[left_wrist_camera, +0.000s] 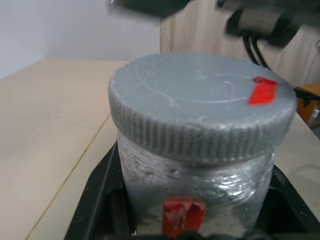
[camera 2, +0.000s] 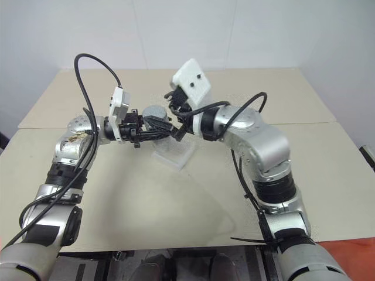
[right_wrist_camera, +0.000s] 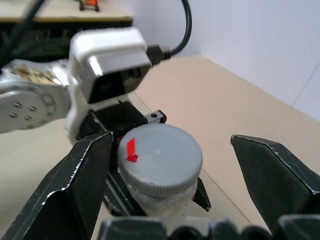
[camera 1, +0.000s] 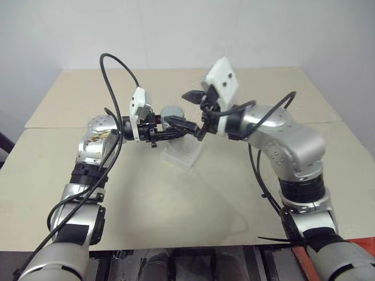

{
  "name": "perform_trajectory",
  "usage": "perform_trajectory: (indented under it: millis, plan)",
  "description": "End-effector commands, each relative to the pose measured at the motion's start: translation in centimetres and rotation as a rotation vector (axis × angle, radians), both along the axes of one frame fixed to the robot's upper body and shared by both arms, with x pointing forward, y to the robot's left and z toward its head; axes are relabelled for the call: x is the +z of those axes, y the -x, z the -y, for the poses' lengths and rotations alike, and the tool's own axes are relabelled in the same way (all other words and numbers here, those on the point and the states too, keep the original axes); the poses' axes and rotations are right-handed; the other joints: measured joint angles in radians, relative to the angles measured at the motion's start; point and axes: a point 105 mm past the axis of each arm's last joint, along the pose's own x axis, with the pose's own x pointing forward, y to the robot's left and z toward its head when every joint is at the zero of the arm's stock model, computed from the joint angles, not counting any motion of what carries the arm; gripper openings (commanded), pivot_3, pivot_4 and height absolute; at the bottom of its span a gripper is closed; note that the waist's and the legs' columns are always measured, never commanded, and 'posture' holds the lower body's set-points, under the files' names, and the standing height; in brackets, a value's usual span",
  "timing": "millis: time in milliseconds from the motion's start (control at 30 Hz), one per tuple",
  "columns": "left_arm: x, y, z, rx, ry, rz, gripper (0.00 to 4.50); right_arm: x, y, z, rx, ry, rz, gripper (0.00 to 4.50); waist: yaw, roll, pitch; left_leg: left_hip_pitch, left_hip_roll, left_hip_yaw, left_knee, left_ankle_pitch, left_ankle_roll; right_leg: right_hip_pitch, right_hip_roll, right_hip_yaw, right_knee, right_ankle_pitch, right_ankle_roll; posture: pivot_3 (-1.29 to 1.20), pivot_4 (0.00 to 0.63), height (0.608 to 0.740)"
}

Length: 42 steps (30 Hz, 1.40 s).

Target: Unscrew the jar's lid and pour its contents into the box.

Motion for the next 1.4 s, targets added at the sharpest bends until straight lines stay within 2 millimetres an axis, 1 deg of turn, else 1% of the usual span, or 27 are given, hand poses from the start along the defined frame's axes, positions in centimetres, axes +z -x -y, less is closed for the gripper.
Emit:
perform_trajectory:
  millis: [33,167,267,400,600,767,933,1200,1333,1400]
  plan:
    - [1.2,0.5,0.2,-0.023,0.015,0.046,2.0,1.2,-0.1,-0.7,-0.01,-0.016,0.064,4.44,-0.001,0.0,0.0,0.0,0.0,0.0,0.0,0.0,0.0,0.0,0.0,0.0,0.0,0.0,0.0,0.0,0.15,0.74]
    - [1.4,0.8,0.2,-0.035,0.022,0.046,2.0,1.2,-1.1,-1.1,-0.045,-0.021,0.062,4.44,-0.006,0.0,0.0,0.0,0.0,0.0,0.0,0.0,0.0,0.0,0.0,0.0,0.0,0.0,0.0,0.0,0.15,0.74]
    - [1.5,1.3,0.1,-0.054,0.016,0.042,2.0,1.3,-1.8,-0.7,-0.073,-0.035,0.059,4.44,-0.01,0.0,0.0,0.0,0.0,0.0,0.0,0.0,0.0,0.0,0.0,0.0,0.0,0.0,0.0,0.0,0.15,0.74]
    - [1.3,1.3,-0.6,-0.048,0.004,0.04,2.0,1.6,-2.1,0.7,-0.081,-0.057,0.056,4.44,-0.014,0.0,0.0,0.0,0.0,0.0,0.0,0.0,0.0,0.0,0.0,0.0,0.0,0.0,0.0,0.0,0.15,0.74]
    - [1.2,1.8,-1.0,-0.086,-0.011,0.036,2.0,1.1,-2.5,2.8,-0.096,-0.036,0.061,4.44,-0.016,0.0,0.0,0.0,0.0,0.0,0.0,0.0,0.0,0.0,0.0,0.0,0.0,0.0,0.0,0.0,0.15,0.74]
    - [1.2,2.0,-1.4,-0.097,-0.024,0.037,2.0,0.9,-2.5,4.0,-0.096,-0.026,0.066,4.44,-0.023,0.0,0.0,0.001,0.0,0.0,0.0,0.0,0.0,0.0,0.0,0.0,0.0,0.0,0.0,0.0,0.15,0.74]
    - [1.2,2.2,-1.7,-0.11,-0.028,0.037,2.0,1.0,-2.3,5.2,-0.091,-0.031,0.071,4.44,-0.022,0.0,0.0,0.0,0.001,0.0,0.0,0.0,0.0,0.0,0.0,0.0,0.0,0.0,0.0,0.0,0.15,0.74]
    - [1.1,2.5,-2.3,-0.114,-0.04,0.033,2.0,0.3,-1.3,6.9,-0.063,0.001,0.08,4.44,-0.01,0.0,0.0,0.0,0.001,0.0,-0.001,0.0,0.0,0.0,0.001,0.0,-0.001,0.0,0.0,0.0,0.15,0.74]
    - [1.1,2.1,-2.4,-0.092,-0.038,0.03,2.0,0.2,-0.6,7.1,-0.024,0.009,0.073,4.44,-0.011,0.0,0.0,0.0,0.001,0.002,-0.001,0.0,0.0,0.0,0.001,0.002,-0.001,0.0,0.0,0.0,0.15,0.74]
    - [1.1,1.8,-2.2,-0.078,-0.028,0.028,2.0,0.1,0.4,6.7,0.032,0.018,0.075,4.44,-0.007,0.0,0.0,0.0,0.001,0.001,-0.001,0.0,0.0,0.0,0.001,0.002,-0.001,0.0,0.0,0.0,0.15,0.74]
